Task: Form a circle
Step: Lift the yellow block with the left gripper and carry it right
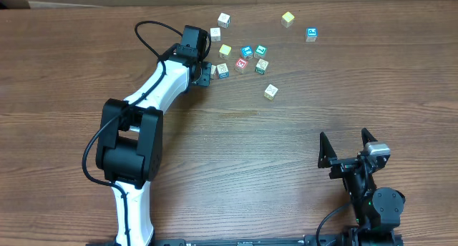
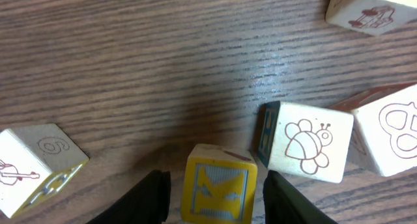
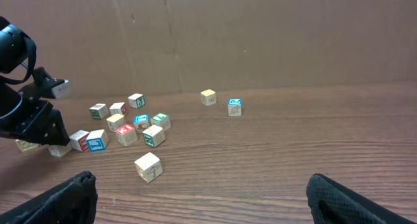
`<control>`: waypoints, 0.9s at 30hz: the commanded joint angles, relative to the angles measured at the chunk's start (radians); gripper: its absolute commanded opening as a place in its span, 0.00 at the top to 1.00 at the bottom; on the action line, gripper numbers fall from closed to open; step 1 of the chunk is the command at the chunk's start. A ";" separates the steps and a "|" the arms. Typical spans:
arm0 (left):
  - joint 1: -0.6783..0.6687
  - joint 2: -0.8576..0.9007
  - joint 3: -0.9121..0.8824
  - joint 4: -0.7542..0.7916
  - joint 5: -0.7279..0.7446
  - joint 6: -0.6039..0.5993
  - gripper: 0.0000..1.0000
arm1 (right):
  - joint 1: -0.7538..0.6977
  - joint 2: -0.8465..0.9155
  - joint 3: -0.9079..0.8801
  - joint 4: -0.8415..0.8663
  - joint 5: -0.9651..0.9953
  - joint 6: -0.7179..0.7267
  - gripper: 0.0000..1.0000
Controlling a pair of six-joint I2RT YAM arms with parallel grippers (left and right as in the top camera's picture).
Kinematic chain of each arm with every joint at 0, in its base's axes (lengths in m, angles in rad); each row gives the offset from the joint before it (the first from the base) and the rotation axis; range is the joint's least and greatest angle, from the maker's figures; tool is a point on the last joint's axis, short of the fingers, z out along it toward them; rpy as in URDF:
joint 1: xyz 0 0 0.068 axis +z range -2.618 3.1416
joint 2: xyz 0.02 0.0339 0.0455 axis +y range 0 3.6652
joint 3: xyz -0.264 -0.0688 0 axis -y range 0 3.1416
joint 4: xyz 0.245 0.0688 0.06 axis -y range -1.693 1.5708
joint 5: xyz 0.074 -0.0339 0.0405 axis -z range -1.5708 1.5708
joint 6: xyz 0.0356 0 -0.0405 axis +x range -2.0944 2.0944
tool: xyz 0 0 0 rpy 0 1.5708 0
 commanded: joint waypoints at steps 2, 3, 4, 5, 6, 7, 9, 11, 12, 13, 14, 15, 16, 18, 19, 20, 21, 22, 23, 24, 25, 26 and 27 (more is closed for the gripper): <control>0.005 0.021 -0.006 0.013 -0.006 0.012 0.64 | 0.005 0.001 -0.010 0.003 -0.002 0.006 0.00; 0.005 0.022 -0.006 0.015 -0.006 0.012 0.66 | 0.005 0.001 -0.010 0.003 -0.002 0.006 0.00; 0.005 0.022 -0.006 0.015 -0.006 0.012 0.71 | 0.005 0.001 -0.010 0.003 -0.002 0.006 0.00; 0.005 0.021 -0.006 0.016 -0.006 0.012 0.73 | 0.005 0.001 -0.010 0.003 -0.002 0.006 0.00; 0.005 0.022 -0.006 0.015 -0.006 0.012 0.74 | 0.005 0.001 -0.010 0.003 -0.002 0.006 0.00; 0.005 0.022 -0.006 0.015 -0.006 0.012 0.75 | 0.005 0.001 -0.010 0.003 -0.002 0.006 0.00; 0.005 0.021 -0.006 0.011 -0.006 0.012 0.78 | 0.005 0.001 -0.010 0.003 -0.002 0.006 0.00; 0.005 0.021 -0.006 0.006 -0.007 0.012 0.87 | 0.005 0.001 -0.010 0.003 -0.002 0.006 0.00; 0.005 0.021 -0.004 0.003 -0.006 0.012 0.91 | 0.005 0.001 -0.010 0.003 -0.002 0.006 0.00; 0.005 0.018 0.000 -0.004 -0.006 0.012 0.92 | 0.005 0.001 -0.010 0.003 -0.002 0.006 0.00; 0.004 0.014 0.003 -0.012 -0.006 0.011 0.93 | 0.005 0.001 -0.010 0.003 -0.002 0.006 0.00; 0.004 0.006 0.008 -0.021 -0.006 0.011 0.94 | 0.005 0.001 -0.010 0.003 -0.002 0.006 0.00; 0.004 -0.003 0.013 -0.029 -0.006 0.011 0.94 | 0.005 0.001 -0.010 0.003 -0.002 0.006 0.00; 0.004 -0.030 0.024 -0.050 -0.007 0.011 0.94 | 0.005 0.001 -0.010 0.003 -0.002 0.006 0.00; 0.004 -0.048 0.027 -0.058 -0.006 0.011 0.94 | 0.005 0.001 -0.010 0.003 -0.002 0.006 0.00; 0.004 -0.068 0.030 -0.069 -0.006 0.011 0.93 | 0.005 0.001 -0.010 0.003 -0.002 0.006 0.00; 0.004 -0.090 0.031 -0.081 -0.006 0.011 0.93 | 0.005 0.001 -0.010 0.003 -0.002 0.006 0.00; 0.004 -0.111 0.031 -0.094 -0.006 0.009 0.93 | 0.005 0.001 -0.010 0.003 -0.002 0.006 0.00; 0.004 -0.139 0.032 -0.112 -0.006 0.007 0.93 | 0.005 0.001 -0.010 0.003 -0.002 0.006 0.00; 0.003 -0.168 0.031 -0.134 -0.002 0.002 0.93 | 0.005 0.001 -0.010 0.003 -0.002 0.006 0.00; 0.002 -0.192 0.032 -0.156 0.006 -0.001 0.93 | 0.005 0.001 -0.010 0.003 -0.002 0.006 0.00; 0.002 -0.224 0.031 -0.183 0.024 -0.001 0.93 | 0.005 0.001 -0.010 0.003 -0.002 0.006 0.00; 0.001 -0.246 0.032 -0.204 0.042 -0.002 0.93 | 0.005 0.001 -0.010 0.003 -0.002 0.006 0.00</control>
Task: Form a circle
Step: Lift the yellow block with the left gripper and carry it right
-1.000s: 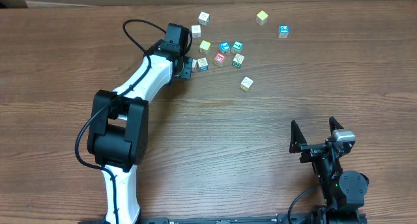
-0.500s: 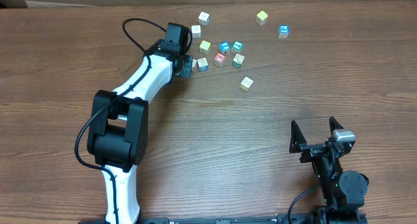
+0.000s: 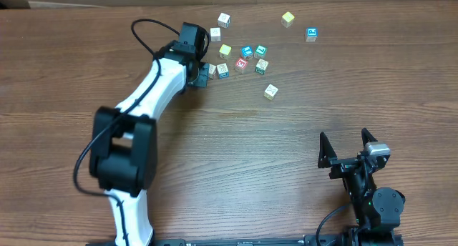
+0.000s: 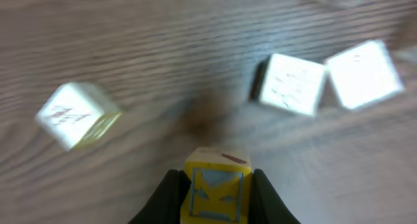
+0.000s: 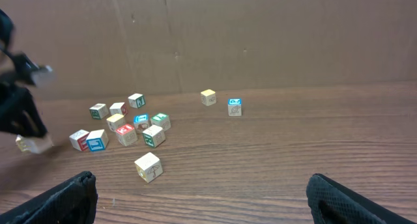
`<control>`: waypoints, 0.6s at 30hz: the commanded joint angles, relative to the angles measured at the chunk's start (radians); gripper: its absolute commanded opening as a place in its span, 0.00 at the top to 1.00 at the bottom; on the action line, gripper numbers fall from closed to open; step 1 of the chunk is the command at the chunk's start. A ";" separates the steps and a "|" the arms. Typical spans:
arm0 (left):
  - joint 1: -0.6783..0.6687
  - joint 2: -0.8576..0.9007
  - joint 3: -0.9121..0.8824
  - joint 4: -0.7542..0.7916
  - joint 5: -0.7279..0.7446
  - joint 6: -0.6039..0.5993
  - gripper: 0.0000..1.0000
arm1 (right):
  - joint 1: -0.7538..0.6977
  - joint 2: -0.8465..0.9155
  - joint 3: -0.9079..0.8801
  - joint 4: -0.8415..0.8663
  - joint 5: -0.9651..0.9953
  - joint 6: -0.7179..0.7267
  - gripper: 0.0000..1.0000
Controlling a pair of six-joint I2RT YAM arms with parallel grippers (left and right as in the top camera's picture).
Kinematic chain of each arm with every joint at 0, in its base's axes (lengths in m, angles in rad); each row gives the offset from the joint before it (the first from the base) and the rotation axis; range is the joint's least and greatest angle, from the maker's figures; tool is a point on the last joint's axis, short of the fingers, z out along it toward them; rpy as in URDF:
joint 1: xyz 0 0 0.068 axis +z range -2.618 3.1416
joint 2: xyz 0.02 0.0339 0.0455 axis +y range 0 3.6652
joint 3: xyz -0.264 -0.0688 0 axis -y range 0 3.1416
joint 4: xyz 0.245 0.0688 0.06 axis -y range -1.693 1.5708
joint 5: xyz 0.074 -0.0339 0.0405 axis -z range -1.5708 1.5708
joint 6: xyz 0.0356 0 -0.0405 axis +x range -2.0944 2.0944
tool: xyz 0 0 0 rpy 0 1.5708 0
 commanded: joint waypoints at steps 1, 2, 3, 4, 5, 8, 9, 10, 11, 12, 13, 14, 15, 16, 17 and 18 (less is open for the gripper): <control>0.001 -0.166 0.019 -0.058 0.064 -0.021 0.94 | 0.005 0.001 -0.010 0.002 -0.002 0.006 0.00; 0.001 -0.192 0.019 -0.081 0.087 -0.031 0.93 | 0.005 0.001 -0.010 0.002 -0.002 0.006 0.00; 0.001 -0.214 0.019 -0.101 0.107 -0.043 0.93 | 0.005 0.001 -0.010 0.002 -0.002 0.006 0.00; 0.001 -0.235 0.019 -0.121 0.126 -0.055 0.93 | 0.005 0.001 -0.010 0.002 -0.002 0.006 0.00; 0.001 -0.251 0.019 -0.138 0.142 -0.067 0.93 | 0.005 0.001 -0.010 0.002 -0.002 0.006 0.00; -0.002 -0.285 0.019 -0.201 0.202 -0.141 0.96 | 0.005 0.001 -0.010 0.002 -0.002 0.006 0.00; -0.006 -0.285 0.019 -0.219 0.228 -0.166 0.96 | 0.005 0.001 -0.010 0.002 -0.002 0.006 0.00; -0.017 -0.279 0.014 -0.245 0.286 -0.180 0.96 | 0.005 0.001 -0.010 0.002 -0.002 0.006 0.00; -0.024 -0.277 0.007 -0.252 0.310 -0.180 0.96 | 0.005 0.001 -0.010 0.002 -0.002 0.006 0.00; -0.032 -0.277 -0.001 -0.260 0.317 -0.180 0.96 | 0.005 0.001 -0.010 0.002 -0.002 0.006 0.00; -0.043 -0.276 -0.012 -0.270 0.317 -0.180 0.96 | 0.005 0.001 -0.010 0.002 -0.002 0.006 0.00; -0.055 -0.276 -0.020 -0.285 0.313 -0.180 0.96 | 0.005 0.001 -0.010 0.002 -0.002 0.006 0.00; -0.065 -0.276 -0.025 -0.299 0.311 -0.180 0.96 | 0.005 0.001 -0.010 0.002 -0.002 0.006 0.00; -0.086 -0.276 -0.039 -0.314 0.311 -0.186 0.95 | 0.005 0.001 -0.010 0.002 -0.002 0.006 0.00; -0.097 -0.276 -0.043 -0.320 0.311 -0.198 0.96 | 0.005 0.001 -0.010 0.002 -0.002 0.006 0.00; -0.108 -0.276 -0.047 -0.322 0.311 -0.207 0.95 | 0.005 0.001 -0.010 0.002 -0.002 0.006 0.00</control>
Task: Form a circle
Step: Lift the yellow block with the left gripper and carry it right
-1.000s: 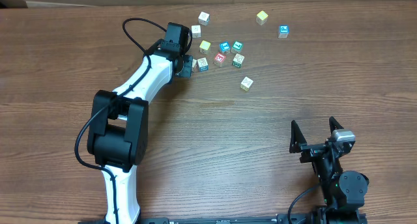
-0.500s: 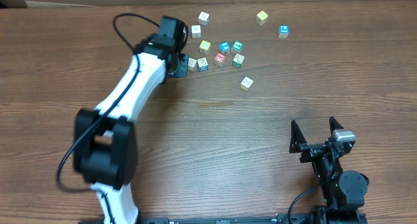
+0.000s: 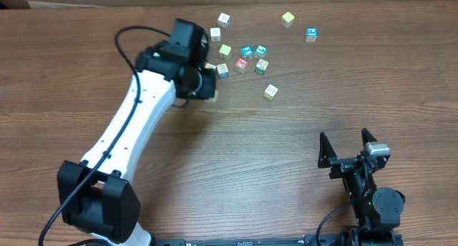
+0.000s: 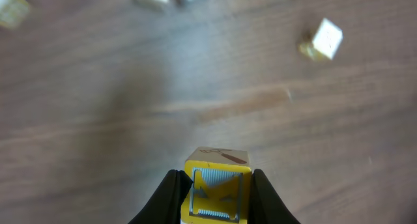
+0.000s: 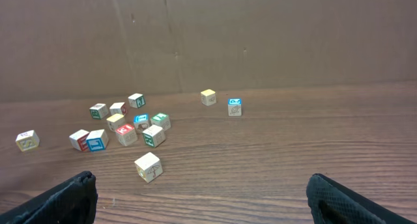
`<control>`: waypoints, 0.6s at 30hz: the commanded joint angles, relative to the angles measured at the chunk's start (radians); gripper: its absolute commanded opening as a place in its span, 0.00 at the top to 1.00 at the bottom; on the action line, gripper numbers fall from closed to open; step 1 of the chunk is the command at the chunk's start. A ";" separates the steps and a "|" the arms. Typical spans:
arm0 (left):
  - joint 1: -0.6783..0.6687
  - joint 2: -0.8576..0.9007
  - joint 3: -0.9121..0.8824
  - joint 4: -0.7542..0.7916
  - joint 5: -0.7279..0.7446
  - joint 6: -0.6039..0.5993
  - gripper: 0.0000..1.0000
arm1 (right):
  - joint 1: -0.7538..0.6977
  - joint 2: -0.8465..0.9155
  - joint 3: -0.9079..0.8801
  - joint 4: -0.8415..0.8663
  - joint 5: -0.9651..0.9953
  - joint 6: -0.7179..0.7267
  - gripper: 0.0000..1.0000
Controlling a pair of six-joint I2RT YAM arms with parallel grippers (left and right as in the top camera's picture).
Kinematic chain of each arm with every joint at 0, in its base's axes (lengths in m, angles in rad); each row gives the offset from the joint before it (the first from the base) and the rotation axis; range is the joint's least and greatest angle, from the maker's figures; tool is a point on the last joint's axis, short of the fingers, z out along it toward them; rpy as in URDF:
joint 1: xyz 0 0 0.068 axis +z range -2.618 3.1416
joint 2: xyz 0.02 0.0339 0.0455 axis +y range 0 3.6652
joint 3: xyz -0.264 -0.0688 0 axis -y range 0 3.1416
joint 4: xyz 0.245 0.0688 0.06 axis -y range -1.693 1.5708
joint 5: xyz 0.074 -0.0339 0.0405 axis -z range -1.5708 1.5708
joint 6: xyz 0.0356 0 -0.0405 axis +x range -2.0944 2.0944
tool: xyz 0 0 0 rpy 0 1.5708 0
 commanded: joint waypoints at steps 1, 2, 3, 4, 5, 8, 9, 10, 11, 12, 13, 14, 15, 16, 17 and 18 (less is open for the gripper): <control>-0.051 0.008 -0.031 -0.013 0.037 -0.053 0.96 | 0.005 0.001 -0.010 0.003 -0.002 0.006 0.00; -0.061 0.008 -0.034 -0.014 0.037 -0.058 0.96 | 0.005 0.001 -0.010 0.003 -0.002 0.006 0.00; -0.076 0.008 -0.036 -0.016 0.037 -0.059 0.96 | 0.005 0.001 -0.010 0.003 -0.002 0.006 0.00; -0.089 0.008 -0.041 -0.014 0.035 -0.065 0.96 | 0.005 0.001 -0.010 0.003 -0.002 0.006 0.00; -0.104 0.008 -0.045 -0.015 0.035 -0.067 0.96 | 0.005 0.001 -0.010 0.003 -0.002 0.006 0.00; -0.142 0.008 -0.050 -0.021 0.032 -0.072 0.96 | 0.005 0.001 -0.010 0.003 -0.002 0.006 0.00; -0.156 0.008 -0.051 -0.028 0.029 -0.074 0.96 | 0.005 0.001 -0.010 0.003 -0.002 0.006 0.00; -0.167 0.008 -0.051 -0.035 0.029 -0.076 0.96 | 0.005 0.001 -0.010 0.003 -0.002 0.006 0.00; -0.179 0.008 -0.051 -0.040 0.028 -0.076 0.96 | 0.005 0.001 -0.010 0.003 -0.002 0.006 0.00; -0.190 0.008 -0.053 -0.045 0.023 -0.076 0.96 | 0.005 0.001 -0.010 0.003 -0.002 0.006 0.00; -0.203 0.008 -0.053 -0.052 0.008 -0.084 0.96 | 0.005 0.001 -0.010 0.003 -0.002 0.006 0.00; -0.215 0.008 -0.053 -0.060 -0.023 -0.102 0.96 | 0.005 0.001 -0.010 0.003 -0.002 0.006 0.00; -0.224 0.008 -0.054 -0.064 -0.047 -0.115 0.96 | 0.005 0.001 -0.010 0.003 -0.002 0.006 0.00; -0.235 0.008 -0.054 -0.069 -0.071 -0.129 0.95 | 0.005 0.001 -0.010 0.003 -0.002 0.006 0.00; -0.254 0.008 -0.056 -0.075 -0.101 -0.150 0.95 | 0.005 0.001 -0.010 0.003 -0.002 0.006 0.00; -0.261 0.008 -0.058 -0.076 -0.111 -0.158 0.96 | 0.005 0.001 -0.010 0.003 -0.002 0.006 0.00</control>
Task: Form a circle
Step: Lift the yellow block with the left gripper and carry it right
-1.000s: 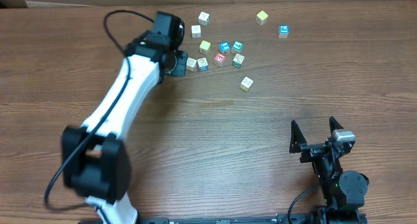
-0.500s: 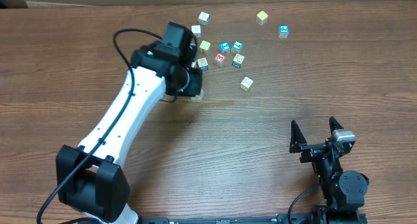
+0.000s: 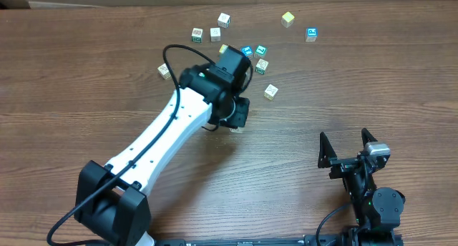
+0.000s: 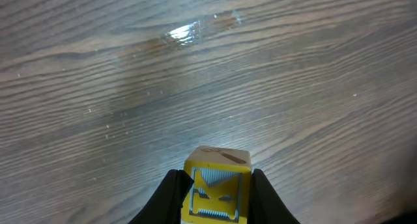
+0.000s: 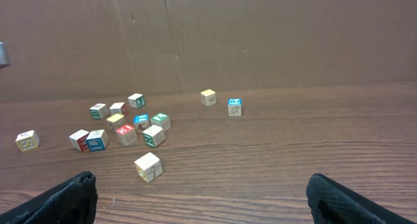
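My left gripper [image 4: 217,193] is shut on a yellow block [image 4: 217,183] with a blue relief face, held low over bare wood. Whether the block touches the table cannot be told. In the overhead view the left gripper [image 3: 237,116] is near the table's middle, just in front of the block cluster [image 3: 254,58]. Several wooden blocks lie loosely along the far side, among them an umbrella block [image 5: 148,167], a blue-edged block [image 3: 311,34] and a pale block [image 3: 164,71] out at the left. My right gripper [image 5: 212,204] stands open and empty at the near right.
The white left arm [image 3: 168,142] crosses the table diagonally from the near left. A brown cardboard wall [image 5: 260,35] stands behind the blocks. The right arm's base [image 3: 372,199] sits at the front right edge.
My left gripper, still shut on the yellow block, has moved from beside the left of the cluster to the right and nearer, over bare wood. The right arm is unchanged.
My left gripper stood open around the yellow block on the table at the cluster's left. Then it was shut on the block and raised. Then it held the block away from the cluster, and now holds it near the table's middle.
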`<control>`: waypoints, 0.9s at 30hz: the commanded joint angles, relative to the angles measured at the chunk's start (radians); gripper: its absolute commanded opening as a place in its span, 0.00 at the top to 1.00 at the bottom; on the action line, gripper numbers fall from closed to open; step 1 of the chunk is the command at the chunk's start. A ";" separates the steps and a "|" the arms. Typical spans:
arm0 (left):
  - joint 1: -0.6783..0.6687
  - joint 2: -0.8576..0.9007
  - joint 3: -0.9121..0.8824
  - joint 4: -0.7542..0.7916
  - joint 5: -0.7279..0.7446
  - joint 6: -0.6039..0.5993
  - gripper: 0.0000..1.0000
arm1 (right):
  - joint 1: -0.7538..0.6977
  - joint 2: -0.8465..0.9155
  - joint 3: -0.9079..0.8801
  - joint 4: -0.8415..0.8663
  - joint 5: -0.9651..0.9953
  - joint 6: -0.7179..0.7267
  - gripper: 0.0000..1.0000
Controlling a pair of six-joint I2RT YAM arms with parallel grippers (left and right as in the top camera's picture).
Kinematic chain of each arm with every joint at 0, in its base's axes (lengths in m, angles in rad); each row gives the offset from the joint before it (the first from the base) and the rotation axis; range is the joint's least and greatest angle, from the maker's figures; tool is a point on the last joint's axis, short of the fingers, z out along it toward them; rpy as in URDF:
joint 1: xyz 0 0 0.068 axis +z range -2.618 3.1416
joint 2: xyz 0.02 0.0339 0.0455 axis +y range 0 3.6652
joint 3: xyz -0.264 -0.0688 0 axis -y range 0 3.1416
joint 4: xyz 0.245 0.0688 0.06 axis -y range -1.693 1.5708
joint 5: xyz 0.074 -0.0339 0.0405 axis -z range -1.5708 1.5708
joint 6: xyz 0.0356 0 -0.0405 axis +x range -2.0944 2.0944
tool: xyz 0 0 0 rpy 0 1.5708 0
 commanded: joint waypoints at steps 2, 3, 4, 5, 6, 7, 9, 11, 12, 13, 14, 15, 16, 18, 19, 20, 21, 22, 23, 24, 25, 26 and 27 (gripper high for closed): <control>-0.050 0.008 -0.021 -0.005 -0.111 -0.082 0.96 | 0.005 0.001 -0.010 0.002 -0.002 0.006 0.00; -0.056 0.008 -0.023 -0.005 -0.127 -0.089 0.96 | 0.005 0.001 -0.010 0.002 -0.002 0.006 0.00; -0.061 0.008 -0.024 -0.005 -0.146 -0.092 0.96 | 0.005 0.001 -0.010 0.002 -0.002 0.006 0.00; -0.064 0.009 -0.024 -0.006 -0.162 -0.092 0.96 | 0.005 0.001 -0.010 0.003 -0.002 0.006 0.00; -0.066 0.009 -0.024 -0.006 -0.177 -0.092 0.96 | 0.005 0.001 -0.010 0.003 -0.002 0.006 0.00; -0.066 0.009 -0.024 -0.006 -0.186 -0.092 0.96 | 0.005 0.001 -0.010 0.002 -0.002 0.006 0.00; -0.065 0.009 -0.024 -0.006 -0.187 -0.092 0.96 | 0.005 0.001 -0.010 0.002 -0.002 0.006 0.00; -0.065 0.009 -0.024 -0.009 -0.187 -0.092 0.96 | 0.005 0.001 -0.010 0.003 -0.002 0.006 0.00; -0.065 0.009 -0.024 -0.010 -0.187 -0.092 0.96 | 0.005 0.001 -0.010 0.003 -0.002 0.006 0.00; -0.065 0.009 -0.024 -0.011 -0.187 -0.092 0.96 | 0.005 0.001 -0.010 0.003 -0.002 0.006 0.00; -0.065 0.010 -0.024 -0.012 -0.187 -0.092 0.96 | 0.005 0.001 -0.010 0.002 -0.002 0.006 0.00; -0.065 0.013 -0.024 -0.012 -0.187 -0.092 0.96 | 0.005 0.001 -0.010 0.002 -0.002 0.006 0.00; -0.065 0.017 -0.024 -0.012 -0.187 -0.092 0.96 | 0.005 0.001 -0.010 0.003 -0.002 0.006 0.00; -0.065 0.031 -0.024 -0.013 -0.186 -0.092 0.96 | 0.005 0.001 -0.010 0.003 -0.002 0.006 0.00; -0.066 0.040 -0.024 -0.015 -0.186 -0.092 0.96 | 0.005 0.001 -0.010 0.002 -0.002 0.006 0.00; -0.066 0.053 -0.024 -0.017 -0.186 -0.092 0.96 | 0.005 0.001 -0.010 0.003 -0.002 0.006 0.00; -0.066 0.059 -0.024 -0.018 -0.186 -0.091 0.96 | 0.005 0.001 -0.010 0.003 -0.002 0.006 0.00; -0.066 0.077 -0.024 -0.018 -0.185 -0.092 0.96 | 0.005 0.001 -0.010 0.002 -0.002 0.006 0.00; -0.066 0.090 -0.024 -0.017 -0.180 -0.091 0.96 | 0.005 0.001 -0.010 0.002 -0.002 0.006 0.00; -0.065 0.097 -0.024 -0.018 -0.174 -0.091 0.96 | 0.005 0.001 -0.010 0.003 -0.002 0.006 0.00; -0.065 0.104 -0.024 -0.018 -0.171 -0.091 0.96 | 0.005 0.001 -0.010 0.003 -0.002 0.006 0.00; -0.066 0.109 -0.024 -0.020 -0.170 -0.091 0.96 | 0.005 0.001 -0.010 0.002 -0.002 0.006 0.00; -0.066 0.115 -0.024 -0.021 -0.170 -0.091 0.96 | 0.005 0.001 -0.010 0.003 -0.002 0.006 0.00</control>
